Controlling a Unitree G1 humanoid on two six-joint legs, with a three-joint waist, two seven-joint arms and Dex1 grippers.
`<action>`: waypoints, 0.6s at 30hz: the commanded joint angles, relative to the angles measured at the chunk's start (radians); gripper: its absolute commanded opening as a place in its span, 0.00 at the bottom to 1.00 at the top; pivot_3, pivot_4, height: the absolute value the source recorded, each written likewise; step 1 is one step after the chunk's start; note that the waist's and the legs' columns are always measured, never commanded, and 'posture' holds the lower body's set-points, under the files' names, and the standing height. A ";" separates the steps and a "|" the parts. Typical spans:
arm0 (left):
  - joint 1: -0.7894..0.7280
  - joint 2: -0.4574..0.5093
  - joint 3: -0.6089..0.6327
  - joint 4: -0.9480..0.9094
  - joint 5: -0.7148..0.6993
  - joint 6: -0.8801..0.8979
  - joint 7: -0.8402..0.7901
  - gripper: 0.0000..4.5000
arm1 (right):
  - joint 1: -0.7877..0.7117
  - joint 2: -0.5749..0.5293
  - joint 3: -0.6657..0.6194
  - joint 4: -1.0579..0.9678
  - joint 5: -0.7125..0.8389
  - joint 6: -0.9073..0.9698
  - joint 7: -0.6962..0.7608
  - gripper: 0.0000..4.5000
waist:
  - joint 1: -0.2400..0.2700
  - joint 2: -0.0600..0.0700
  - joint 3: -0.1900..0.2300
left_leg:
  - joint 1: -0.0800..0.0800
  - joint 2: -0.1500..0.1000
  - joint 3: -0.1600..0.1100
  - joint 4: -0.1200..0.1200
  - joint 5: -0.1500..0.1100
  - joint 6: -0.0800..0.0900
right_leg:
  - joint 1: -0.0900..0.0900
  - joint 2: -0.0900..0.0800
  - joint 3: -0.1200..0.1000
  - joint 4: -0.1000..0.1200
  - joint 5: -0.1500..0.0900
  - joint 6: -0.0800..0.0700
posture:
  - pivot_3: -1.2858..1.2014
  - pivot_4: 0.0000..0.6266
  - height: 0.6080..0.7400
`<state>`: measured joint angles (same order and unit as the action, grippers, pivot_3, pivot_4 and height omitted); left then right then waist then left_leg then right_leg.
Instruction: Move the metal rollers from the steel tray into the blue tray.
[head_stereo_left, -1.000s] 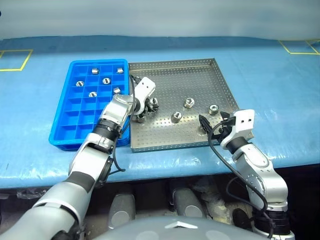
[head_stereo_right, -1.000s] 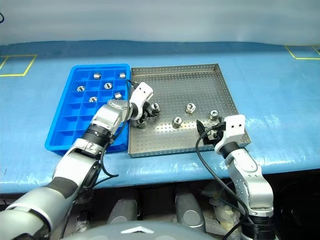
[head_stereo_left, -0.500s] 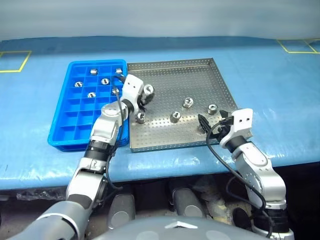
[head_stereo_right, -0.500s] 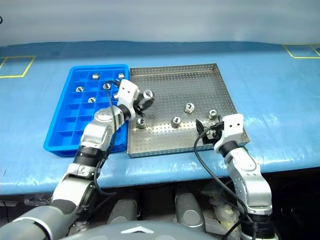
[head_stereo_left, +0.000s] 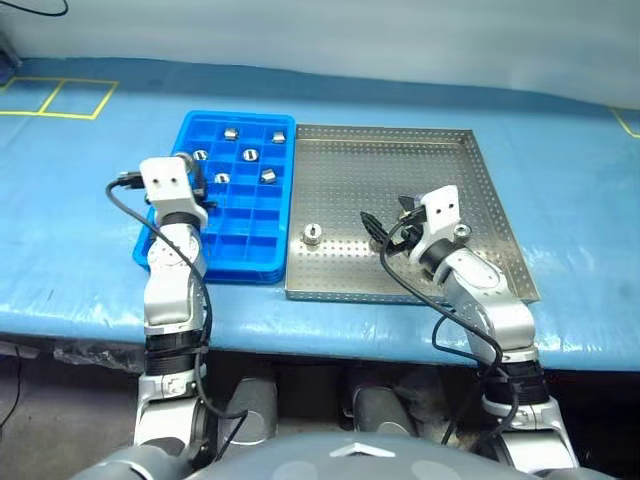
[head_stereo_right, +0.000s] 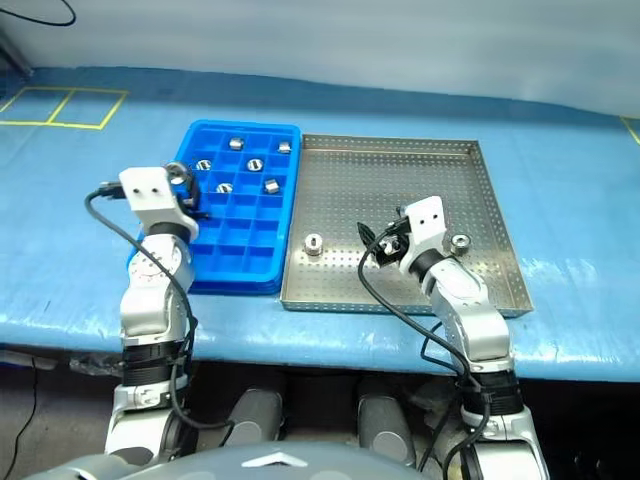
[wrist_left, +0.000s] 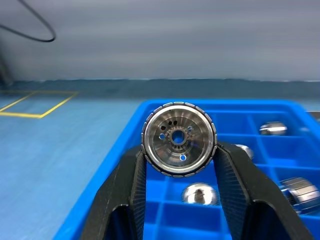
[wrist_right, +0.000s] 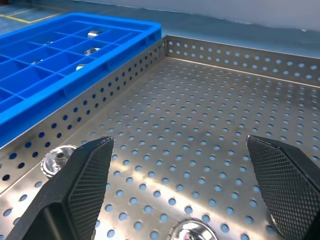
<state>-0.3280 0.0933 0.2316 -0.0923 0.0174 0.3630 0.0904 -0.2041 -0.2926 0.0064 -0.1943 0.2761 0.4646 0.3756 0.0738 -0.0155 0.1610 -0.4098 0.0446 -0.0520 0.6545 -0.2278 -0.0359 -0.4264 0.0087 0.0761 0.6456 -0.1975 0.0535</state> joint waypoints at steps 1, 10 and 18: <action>0.009 0.037 0.007 -0.026 -0.021 -0.006 -0.033 0.38 | -0.014 0.003 0.012 -0.006 -0.007 -0.022 0.016 1.00 | 0.015 0.000 0.000 | 0.000 0.000 0.000 0.000 0.000 0.000 | 0.000 0.000 0.000 0.000 0.000 0.000 | 0.63 0.24 1.00; -0.022 0.105 -0.018 0.066 -0.056 0.002 -0.136 0.38 | 0.004 0.007 0.007 -0.028 -0.011 -0.013 0.018 1.00 | 0.025 0.000 0.000 | 0.000 0.000 0.000 0.000 0.000 0.000 | 0.000 0.000 -0.001 -0.001 -0.001 -0.003 | 0.62 0.24 1.00; -0.074 0.101 0.003 0.169 -0.046 0.006 -0.067 0.38 | 0.037 0.003 -0.011 -0.063 -0.009 -0.008 0.003 1.00 | 0.011 0.000 0.000 | 0.000 0.000 0.000 0.000 0.000 0.000 | 0.000 0.000 -0.001 -0.001 -0.001 -0.002 | 0.60 0.24 1.00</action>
<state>-0.3765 0.1913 0.2149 0.0795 -0.0285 0.3782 -0.0034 -0.1693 -0.2839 0.0231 -0.2085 0.2595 0.4650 0.3842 0.0851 -0.0155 0.1610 -0.4101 0.0447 -0.0525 0.6545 -0.2276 -0.0362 -0.4264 0.0085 0.0752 0.6448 -0.1984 0.0514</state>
